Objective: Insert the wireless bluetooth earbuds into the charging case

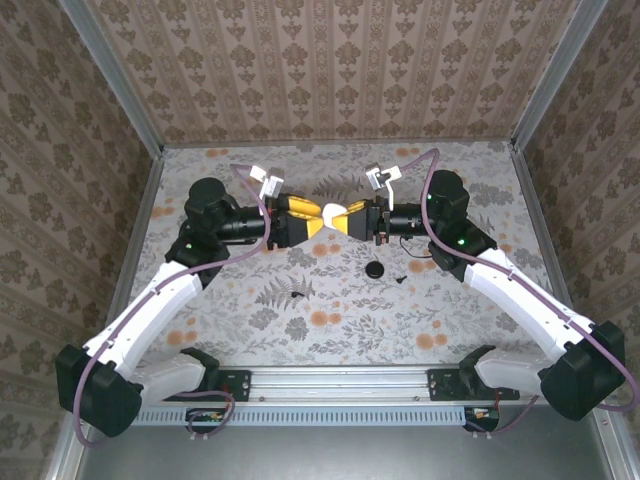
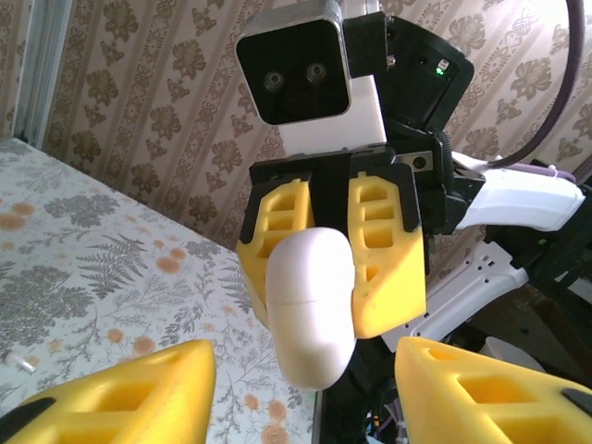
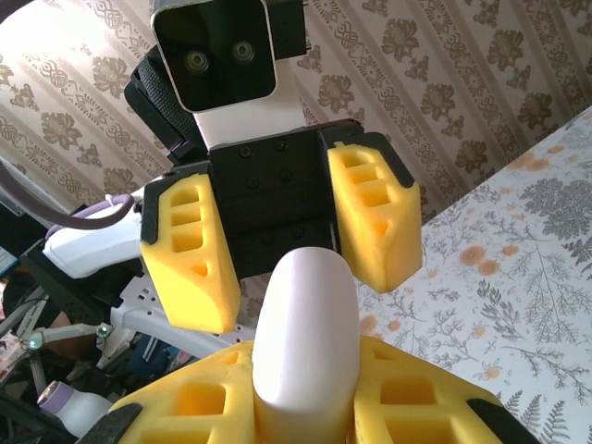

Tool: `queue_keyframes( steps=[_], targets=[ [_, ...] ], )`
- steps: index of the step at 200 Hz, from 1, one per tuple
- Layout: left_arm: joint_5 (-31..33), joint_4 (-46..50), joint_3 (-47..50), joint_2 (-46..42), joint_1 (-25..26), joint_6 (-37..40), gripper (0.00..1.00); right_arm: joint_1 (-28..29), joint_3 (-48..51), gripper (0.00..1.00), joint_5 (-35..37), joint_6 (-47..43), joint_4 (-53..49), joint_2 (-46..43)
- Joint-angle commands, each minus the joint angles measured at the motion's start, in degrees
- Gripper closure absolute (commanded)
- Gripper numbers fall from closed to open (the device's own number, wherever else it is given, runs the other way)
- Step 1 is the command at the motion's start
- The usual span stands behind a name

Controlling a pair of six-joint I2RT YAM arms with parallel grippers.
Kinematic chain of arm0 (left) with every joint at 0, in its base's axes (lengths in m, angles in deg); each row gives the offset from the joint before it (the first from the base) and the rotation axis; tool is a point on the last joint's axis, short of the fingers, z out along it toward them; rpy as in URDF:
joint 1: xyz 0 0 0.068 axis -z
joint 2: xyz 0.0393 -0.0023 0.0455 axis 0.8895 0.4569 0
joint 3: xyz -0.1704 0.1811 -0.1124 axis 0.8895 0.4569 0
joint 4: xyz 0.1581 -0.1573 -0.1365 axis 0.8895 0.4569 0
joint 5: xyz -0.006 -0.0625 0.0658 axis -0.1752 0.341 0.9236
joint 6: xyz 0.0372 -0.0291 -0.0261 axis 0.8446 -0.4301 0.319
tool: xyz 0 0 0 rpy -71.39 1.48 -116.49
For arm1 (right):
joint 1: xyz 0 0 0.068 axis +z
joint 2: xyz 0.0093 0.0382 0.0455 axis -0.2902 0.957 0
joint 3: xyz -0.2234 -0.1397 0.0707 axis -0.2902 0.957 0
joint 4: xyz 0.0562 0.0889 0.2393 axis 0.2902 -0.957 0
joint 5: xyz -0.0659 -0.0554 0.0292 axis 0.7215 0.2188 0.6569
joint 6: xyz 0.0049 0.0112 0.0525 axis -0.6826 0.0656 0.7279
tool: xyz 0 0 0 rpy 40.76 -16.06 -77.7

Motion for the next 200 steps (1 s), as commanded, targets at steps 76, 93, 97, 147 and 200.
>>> queue_keyframes(
  steps=[76,93,97,147,200],
  targets=[
    [-4.54,-2.97,-1.89,5.30,2.48,-2.45,0.72,0.56,-1.50,0.84,-2.33,0.73,2.47,0.20],
    [-4.96,-0.07,-2.77,5.83,2.48,-0.93,0.86,0.57,-1.55,0.83,-1.85,0.42,1.79,0.31],
    [-4.89,0.55,-2.78,5.84,2.48,-0.54,0.88,0.58,-1.59,0.82,-1.73,0.37,1.72,0.38],
    [-2.21,1.71,-1.88,4.80,1.40,0.66,0.96,0.40,-2.66,0.44,2.89,-0.13,-1.65,-0.69],
    [-0.30,-1.22,0.56,2.70,-0.04,-1.01,0.97,0.05,-3.40,0.34,8.93,1.05,-2.59,-2.52]
  ],
)
